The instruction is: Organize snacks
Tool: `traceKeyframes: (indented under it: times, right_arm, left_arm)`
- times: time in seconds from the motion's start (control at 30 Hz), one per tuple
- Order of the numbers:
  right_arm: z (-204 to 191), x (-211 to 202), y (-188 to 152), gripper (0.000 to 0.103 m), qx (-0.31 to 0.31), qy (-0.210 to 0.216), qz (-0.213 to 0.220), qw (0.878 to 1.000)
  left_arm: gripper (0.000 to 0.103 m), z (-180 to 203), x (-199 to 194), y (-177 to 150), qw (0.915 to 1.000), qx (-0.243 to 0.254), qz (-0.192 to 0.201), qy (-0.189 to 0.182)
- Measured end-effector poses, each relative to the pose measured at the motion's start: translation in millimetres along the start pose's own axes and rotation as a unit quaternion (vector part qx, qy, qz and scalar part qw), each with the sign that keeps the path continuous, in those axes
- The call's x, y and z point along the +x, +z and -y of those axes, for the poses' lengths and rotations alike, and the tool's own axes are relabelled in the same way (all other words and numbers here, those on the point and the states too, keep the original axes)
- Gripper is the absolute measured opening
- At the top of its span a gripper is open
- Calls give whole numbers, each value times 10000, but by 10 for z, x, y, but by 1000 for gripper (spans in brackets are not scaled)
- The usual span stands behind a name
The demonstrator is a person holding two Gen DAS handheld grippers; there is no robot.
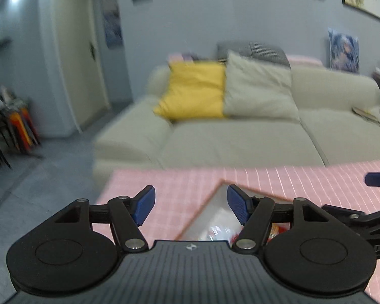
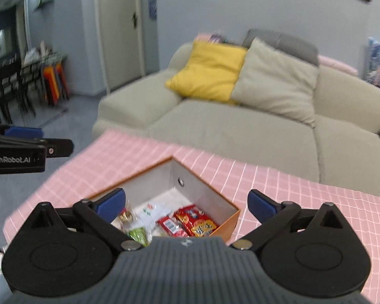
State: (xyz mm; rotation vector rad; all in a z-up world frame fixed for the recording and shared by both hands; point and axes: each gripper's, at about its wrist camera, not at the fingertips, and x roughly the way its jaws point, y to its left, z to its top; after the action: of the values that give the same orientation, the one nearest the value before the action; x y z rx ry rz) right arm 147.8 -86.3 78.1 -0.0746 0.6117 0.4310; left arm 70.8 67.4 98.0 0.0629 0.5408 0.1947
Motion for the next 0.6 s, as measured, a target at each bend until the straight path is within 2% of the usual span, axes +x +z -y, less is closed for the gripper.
traceKeyframes:
  times: [0.17, 0.27, 0.6]
  right_arm:
    - [18, -537, -120, 99, 210, -36, 441, 9988]
    - [10, -805, -242, 99, 259, -53, 665, 9974]
    - [-111, -1298, -768, 99, 241, -363, 927, 9947]
  left_arm:
    - [86, 139, -479, -95, 9985, -42, 531, 151]
    - [88, 223, -664, -187, 9972, -116, 709, 225]
    - [89, 506, -817, -614, 9991, 103, 388, -134]
